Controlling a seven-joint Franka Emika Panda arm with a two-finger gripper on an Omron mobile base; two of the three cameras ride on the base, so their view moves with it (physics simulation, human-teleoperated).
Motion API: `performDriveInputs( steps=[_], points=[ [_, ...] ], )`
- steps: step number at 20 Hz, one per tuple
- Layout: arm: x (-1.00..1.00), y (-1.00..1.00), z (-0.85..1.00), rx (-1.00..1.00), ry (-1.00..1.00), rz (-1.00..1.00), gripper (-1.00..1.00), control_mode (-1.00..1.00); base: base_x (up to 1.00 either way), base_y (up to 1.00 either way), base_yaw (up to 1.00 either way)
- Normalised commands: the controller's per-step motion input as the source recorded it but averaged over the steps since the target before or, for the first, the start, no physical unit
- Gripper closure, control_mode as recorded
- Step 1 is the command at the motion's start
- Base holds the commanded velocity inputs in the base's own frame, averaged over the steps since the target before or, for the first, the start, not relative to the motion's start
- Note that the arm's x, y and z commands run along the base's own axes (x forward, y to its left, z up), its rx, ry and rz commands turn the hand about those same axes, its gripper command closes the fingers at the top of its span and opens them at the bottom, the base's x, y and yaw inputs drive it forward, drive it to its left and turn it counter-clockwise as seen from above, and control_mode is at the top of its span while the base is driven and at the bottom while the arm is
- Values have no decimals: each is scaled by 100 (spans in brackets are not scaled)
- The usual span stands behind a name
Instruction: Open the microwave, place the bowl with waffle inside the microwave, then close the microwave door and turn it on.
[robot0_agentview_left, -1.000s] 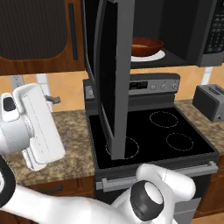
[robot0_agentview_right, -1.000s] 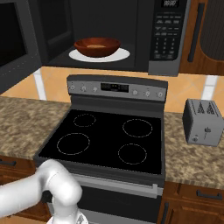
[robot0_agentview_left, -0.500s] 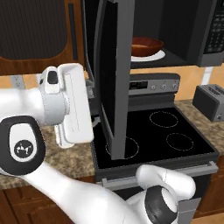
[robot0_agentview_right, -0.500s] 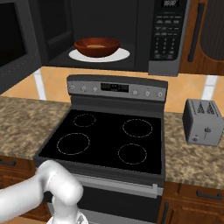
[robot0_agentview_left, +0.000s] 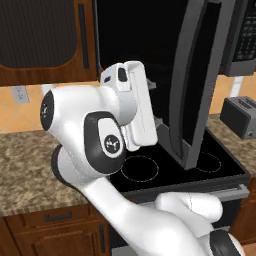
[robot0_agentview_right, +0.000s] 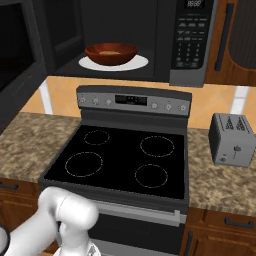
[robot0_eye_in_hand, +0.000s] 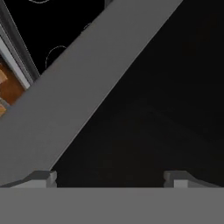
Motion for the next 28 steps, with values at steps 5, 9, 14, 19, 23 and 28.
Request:
performDriveInputs(
  steps=[5,9,14,19,23,28],
  points=[
    [94,-100,0,0,1,13,-100,-100,0,0,0],
    [100,-100,0,0,9,9,-100,-100,0,0,0],
    [100,-100,0,0,15,5,-100,-100,0,0,0],
    [100,-82,2,3,11,12,-100,-100,0,0,0],
    [100,-49,1,3,1,24,-100,-100,0,0,0],
    [100,-34,0,4,0,33,-100,-100,0,0,0]
  ],
)
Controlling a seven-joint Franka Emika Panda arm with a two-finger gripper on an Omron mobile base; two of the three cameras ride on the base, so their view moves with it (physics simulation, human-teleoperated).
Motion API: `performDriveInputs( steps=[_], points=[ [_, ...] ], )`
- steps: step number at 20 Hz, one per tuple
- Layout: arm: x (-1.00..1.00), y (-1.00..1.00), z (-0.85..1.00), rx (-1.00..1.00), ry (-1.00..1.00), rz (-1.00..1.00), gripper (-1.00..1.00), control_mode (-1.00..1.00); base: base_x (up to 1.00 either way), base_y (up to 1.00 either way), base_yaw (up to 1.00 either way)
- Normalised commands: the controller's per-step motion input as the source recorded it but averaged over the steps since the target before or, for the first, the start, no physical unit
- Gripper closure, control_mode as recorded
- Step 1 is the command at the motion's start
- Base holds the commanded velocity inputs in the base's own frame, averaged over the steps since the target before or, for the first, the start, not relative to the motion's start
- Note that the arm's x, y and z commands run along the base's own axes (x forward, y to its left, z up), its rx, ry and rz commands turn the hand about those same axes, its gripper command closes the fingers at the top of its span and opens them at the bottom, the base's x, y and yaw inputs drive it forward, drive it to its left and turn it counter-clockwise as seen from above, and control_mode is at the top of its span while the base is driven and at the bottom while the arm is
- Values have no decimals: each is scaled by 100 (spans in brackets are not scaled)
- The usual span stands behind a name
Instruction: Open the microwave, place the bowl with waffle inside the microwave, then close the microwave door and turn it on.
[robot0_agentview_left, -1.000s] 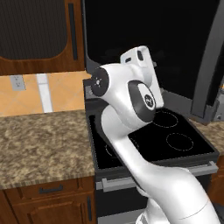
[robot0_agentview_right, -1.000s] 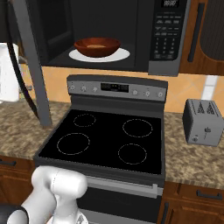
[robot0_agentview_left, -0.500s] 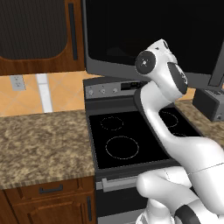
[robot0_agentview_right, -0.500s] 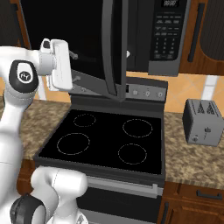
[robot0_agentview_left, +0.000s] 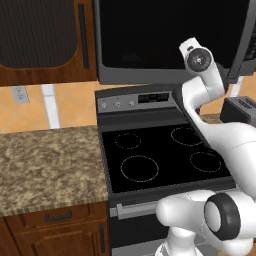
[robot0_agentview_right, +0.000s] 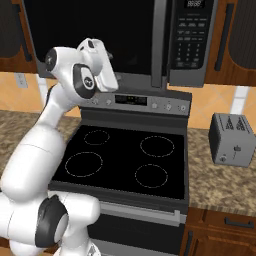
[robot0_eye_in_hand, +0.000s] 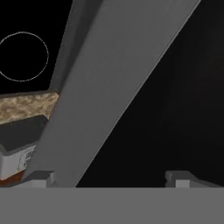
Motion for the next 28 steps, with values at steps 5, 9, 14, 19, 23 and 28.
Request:
performDriveInputs(
  steps=[5,9,14,19,23,28],
  points=[
    [92,-21,0,1,0,30,-100,-100,0,0,0],
    [73,-2,0,0,0,26,-100,-100,0,0,0],
    [10,-6,0,2,-4,24,-100,-100,0,0,0],
    [-100,-64,1,21,-22,23,-100,-100,0,0,0],
    [-100,-91,20,21,-6,12,-100,-100,0,0,0],
    [-60,-100,17,34,0,7,-100,-100,0,0,0]
  ],
)
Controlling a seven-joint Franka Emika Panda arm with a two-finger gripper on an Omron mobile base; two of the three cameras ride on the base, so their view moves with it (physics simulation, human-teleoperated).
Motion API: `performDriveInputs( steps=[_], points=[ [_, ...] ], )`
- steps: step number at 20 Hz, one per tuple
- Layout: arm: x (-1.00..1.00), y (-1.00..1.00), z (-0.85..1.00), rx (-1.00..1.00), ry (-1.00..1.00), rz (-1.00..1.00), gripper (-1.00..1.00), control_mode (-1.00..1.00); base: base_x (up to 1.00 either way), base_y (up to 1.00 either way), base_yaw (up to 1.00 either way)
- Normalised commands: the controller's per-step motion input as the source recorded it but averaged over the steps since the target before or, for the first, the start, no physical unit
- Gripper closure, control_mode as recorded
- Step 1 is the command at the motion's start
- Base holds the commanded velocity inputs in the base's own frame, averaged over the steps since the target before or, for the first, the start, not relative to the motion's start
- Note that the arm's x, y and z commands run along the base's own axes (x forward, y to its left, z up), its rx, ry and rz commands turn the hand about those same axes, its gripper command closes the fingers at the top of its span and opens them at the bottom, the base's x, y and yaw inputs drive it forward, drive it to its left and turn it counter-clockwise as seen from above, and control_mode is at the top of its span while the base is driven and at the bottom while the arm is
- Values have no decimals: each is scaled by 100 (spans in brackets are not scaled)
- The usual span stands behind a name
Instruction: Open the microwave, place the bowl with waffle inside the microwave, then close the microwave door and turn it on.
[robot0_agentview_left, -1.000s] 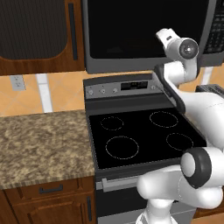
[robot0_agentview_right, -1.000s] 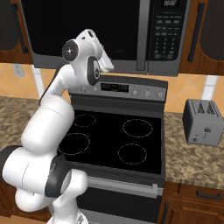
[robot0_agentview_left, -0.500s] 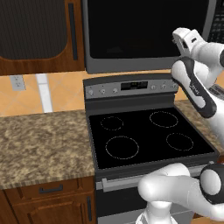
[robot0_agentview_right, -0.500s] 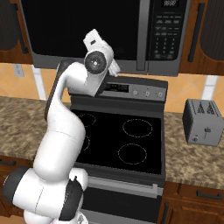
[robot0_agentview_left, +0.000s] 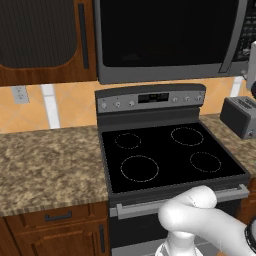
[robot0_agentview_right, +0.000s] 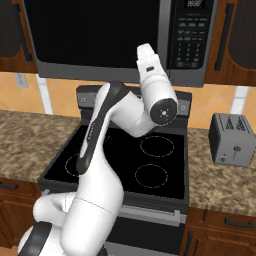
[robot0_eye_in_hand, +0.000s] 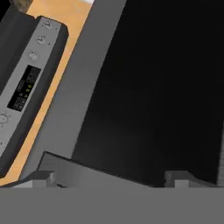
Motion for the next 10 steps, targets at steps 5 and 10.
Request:
performDriveInputs(
  steps=[5,10],
  points=[
    [-1,-96,2,21,12,0,-100,-100,0,0,0],
    [64,-18,-29,0,8,0,100,-100,0,0,0]
  ],
)
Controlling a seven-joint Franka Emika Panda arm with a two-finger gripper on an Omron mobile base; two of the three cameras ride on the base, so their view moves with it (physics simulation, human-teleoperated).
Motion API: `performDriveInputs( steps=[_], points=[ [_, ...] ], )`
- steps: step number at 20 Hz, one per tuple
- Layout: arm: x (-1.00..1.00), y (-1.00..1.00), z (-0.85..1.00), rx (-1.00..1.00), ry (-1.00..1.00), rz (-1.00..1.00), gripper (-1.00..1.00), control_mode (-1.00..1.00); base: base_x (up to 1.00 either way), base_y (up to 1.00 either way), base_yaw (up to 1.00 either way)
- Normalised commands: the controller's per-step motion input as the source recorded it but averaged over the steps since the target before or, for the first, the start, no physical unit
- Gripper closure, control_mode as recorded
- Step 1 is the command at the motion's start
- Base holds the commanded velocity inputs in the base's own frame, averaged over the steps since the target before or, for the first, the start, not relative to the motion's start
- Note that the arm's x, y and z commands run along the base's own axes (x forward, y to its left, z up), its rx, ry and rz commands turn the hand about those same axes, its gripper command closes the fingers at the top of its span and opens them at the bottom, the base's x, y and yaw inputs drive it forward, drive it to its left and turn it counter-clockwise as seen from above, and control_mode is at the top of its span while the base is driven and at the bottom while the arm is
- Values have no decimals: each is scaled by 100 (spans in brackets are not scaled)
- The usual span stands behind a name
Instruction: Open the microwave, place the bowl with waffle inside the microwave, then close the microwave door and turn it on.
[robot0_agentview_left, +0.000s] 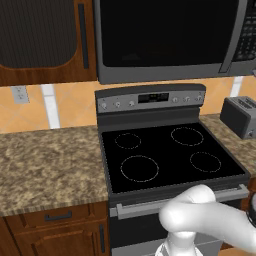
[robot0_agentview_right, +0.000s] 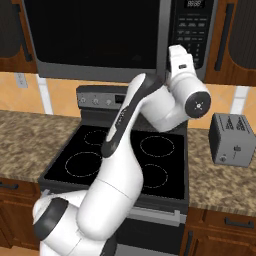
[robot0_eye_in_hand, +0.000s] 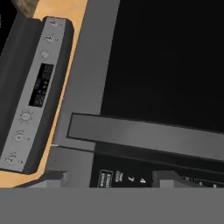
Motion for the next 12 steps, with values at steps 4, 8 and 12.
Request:
performDriveInputs(
  steps=[4,8,12],
  points=[
    [77,9,-3,0,0,0,100,-100,0,0,0],
    [61,-15,-14,0,-6,0,100,-100,0,0,0],
    [72,-10,-5,0,-4,0,100,-100,0,0,0]
  ],
)
